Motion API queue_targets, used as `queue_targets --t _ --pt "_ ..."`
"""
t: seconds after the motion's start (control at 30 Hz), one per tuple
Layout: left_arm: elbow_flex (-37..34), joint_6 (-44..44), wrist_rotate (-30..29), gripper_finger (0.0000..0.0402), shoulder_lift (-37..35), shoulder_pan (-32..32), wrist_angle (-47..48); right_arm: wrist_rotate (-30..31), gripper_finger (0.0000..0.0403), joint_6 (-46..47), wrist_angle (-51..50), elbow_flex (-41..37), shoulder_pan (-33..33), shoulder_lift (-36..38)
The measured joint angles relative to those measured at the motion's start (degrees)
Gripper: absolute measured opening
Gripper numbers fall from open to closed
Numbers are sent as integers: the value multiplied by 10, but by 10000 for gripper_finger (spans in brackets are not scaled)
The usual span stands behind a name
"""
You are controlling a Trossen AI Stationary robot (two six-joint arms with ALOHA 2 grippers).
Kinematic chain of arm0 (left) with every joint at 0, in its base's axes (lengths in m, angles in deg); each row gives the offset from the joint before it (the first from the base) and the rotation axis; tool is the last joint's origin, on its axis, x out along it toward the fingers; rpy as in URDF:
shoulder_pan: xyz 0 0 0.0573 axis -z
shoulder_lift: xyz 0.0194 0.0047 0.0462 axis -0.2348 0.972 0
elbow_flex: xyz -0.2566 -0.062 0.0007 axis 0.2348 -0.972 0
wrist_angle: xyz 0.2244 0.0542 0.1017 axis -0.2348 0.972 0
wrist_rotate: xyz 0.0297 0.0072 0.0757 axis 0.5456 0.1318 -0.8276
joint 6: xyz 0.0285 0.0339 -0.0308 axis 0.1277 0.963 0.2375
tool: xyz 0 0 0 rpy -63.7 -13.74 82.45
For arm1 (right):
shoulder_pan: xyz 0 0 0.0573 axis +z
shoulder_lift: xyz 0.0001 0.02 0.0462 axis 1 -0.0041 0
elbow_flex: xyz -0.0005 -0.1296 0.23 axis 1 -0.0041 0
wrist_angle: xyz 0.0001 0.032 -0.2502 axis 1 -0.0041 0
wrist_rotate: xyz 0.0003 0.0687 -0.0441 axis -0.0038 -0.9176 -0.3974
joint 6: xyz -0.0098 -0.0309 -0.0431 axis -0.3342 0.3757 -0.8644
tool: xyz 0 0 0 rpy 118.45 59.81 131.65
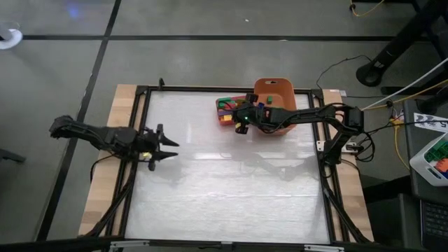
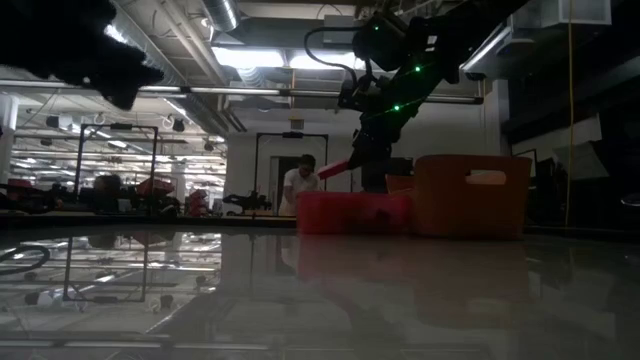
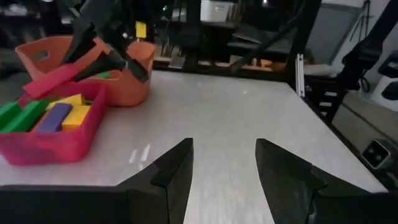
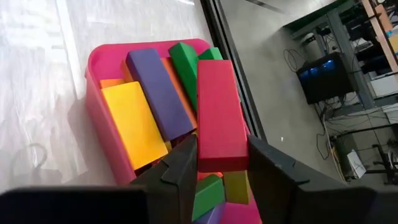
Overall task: Sort blocks by size
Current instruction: Put the large red block into the pink bin, then return to Home Position
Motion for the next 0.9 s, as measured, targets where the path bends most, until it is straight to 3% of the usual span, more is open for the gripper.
queue_targets --t 0.17,0.4,0.6,0.9 --pt "-57 21 -11 162 1 -12 -99 0 166 9 1 0 0 0" --pt "-60 21 -12 162 0 -32 -109 -1 222 4 1 0 0 0" --pt "-60 36 -12 162 0 -44 -104 -67 228 4 -26 0 1 44" --pt "-60 27 -12 162 -30 -66 -90 -137 225 -27 -108 -35 4 185"
